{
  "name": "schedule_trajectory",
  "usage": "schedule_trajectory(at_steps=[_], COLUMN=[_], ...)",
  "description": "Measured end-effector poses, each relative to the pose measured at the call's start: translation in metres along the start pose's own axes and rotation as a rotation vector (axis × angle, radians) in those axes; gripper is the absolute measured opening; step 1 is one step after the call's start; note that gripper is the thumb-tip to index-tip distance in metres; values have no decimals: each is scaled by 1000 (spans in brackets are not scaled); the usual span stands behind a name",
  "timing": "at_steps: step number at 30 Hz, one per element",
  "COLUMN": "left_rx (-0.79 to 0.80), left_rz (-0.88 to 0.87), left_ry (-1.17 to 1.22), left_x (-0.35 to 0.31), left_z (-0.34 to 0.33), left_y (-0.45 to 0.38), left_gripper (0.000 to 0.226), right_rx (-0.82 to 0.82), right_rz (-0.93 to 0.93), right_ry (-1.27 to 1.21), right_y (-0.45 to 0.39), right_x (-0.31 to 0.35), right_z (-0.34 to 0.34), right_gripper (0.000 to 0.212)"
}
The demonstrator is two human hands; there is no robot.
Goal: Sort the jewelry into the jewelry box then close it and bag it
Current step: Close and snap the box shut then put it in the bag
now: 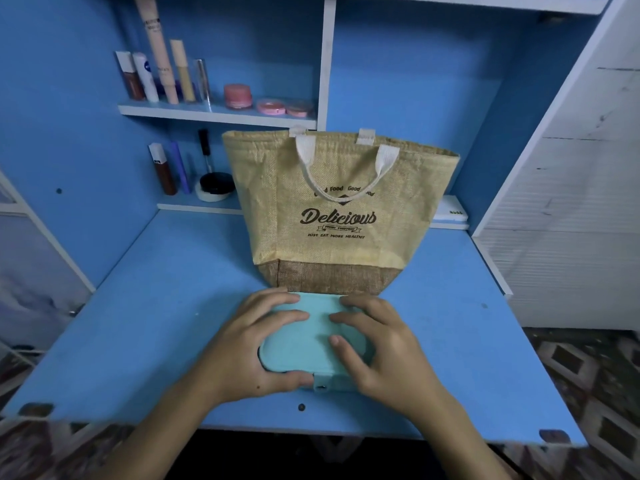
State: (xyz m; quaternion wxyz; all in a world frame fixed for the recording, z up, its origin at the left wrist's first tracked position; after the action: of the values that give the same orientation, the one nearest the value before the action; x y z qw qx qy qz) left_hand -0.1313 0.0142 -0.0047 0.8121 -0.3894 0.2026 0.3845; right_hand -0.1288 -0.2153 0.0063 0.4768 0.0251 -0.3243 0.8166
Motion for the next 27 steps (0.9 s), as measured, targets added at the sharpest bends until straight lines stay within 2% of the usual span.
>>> schedule_trajectory(at_steps=[8, 15, 17, 22, 27], left_rx=[-25, -25, -4, 14, 16], left_rz=[37, 295, 363, 483, 491], left_ry=[24, 191, 218, 284, 301], left_x=[1, -4, -3, -2, -2], left_z=[8, 22, 25, 29, 28], left_y=[-17, -47, -53, -66, -69], left_gripper=[69, 54, 53, 54, 50], right_rx=[69, 122, 126, 114, 96], right_rz=[-54, 28, 46, 79, 73], right_ry=[76, 388, 436, 442, 430], right_y=[-12, -30, -36, -48, -51], right_x=[7, 17, 15, 13, 11], right_z=[8, 21, 22, 22, 20], right_gripper=[38, 82, 87, 76, 59])
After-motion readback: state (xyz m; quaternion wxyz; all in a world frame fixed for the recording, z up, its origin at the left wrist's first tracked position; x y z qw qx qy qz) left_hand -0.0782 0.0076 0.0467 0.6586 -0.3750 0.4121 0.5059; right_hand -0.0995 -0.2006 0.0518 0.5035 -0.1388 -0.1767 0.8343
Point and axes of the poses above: each hand's wrist, its own y-axis away from the middle knuckle, its own z-axis out of the back of the hand, x = y × z, the point moved 2 cm from there along -y, towards the middle knuckle, and after that the axes turned 14 degrees about y, right-handed, at the moved point
